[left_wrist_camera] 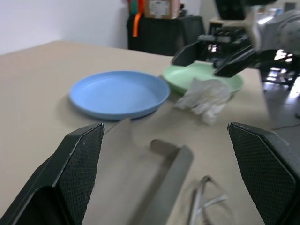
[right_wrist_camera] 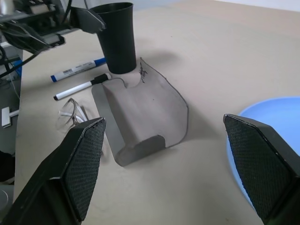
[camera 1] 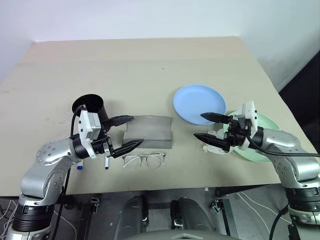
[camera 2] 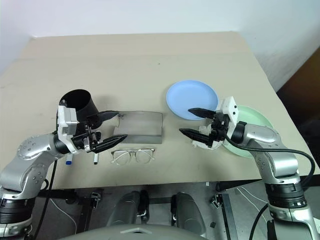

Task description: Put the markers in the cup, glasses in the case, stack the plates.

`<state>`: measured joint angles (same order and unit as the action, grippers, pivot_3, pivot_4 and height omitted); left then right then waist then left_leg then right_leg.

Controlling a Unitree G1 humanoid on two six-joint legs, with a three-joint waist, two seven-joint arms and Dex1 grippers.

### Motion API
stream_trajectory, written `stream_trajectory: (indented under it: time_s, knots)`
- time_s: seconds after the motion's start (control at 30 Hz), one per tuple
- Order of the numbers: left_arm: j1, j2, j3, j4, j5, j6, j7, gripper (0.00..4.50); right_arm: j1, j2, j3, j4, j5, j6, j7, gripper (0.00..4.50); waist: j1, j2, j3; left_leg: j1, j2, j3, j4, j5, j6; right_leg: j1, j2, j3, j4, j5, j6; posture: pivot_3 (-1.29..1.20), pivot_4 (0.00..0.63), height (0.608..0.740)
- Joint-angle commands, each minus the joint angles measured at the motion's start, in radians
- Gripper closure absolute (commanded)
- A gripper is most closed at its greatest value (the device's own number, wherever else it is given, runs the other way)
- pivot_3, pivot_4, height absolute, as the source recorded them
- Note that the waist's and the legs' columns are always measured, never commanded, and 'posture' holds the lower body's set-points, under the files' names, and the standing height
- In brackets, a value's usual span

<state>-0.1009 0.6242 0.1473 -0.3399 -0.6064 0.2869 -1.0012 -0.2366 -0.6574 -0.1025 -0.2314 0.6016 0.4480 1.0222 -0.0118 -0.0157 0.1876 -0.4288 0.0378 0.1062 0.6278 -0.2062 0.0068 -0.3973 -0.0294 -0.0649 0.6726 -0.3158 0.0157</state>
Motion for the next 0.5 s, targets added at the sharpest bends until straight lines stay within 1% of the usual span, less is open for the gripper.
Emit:
stream_trajectory:
  time_s: [0.03,0.3,0.5]
  knots:
    - [-0.003,-0.011,0.005,0.01,0.017,-0.052,-0.007,0.07,-0.005,0.013,0.003,-0.032,0.003,-0.021,-0.004,0.26,0.0,0.0,0.0,0.0,0.0,0.0,0.0,0.0,0.0,0.0,0.0,0.0,0.0,0.0,0.0,0.0,0.15,0.715]
    - [0.026,-0.033,0.006,0.027,0.031,-0.105,-0.003,0.07,-0.03,0.006,0.021,0.006,-0.01,-0.03,0.029,0.26,0.0,0.0,0.0,0.0,0.0,0.0,0.0,0.0,0.0,0.0,0.0,0.0,0.0,0.0,0.0,0.0,0.15,0.715]
    - [0.019,-0.056,-0.014,0.038,0.04,-0.121,0.002,0.07,-0.043,-0.003,-0.001,0.042,-0.019,-0.053,0.042,0.26,0.0,0.0,0.0,0.0,0.0,0.0,0.0,0.0,0.0,0.0,0.0,0.0,0.0,0.0,0.0,0.0,0.15,0.715]
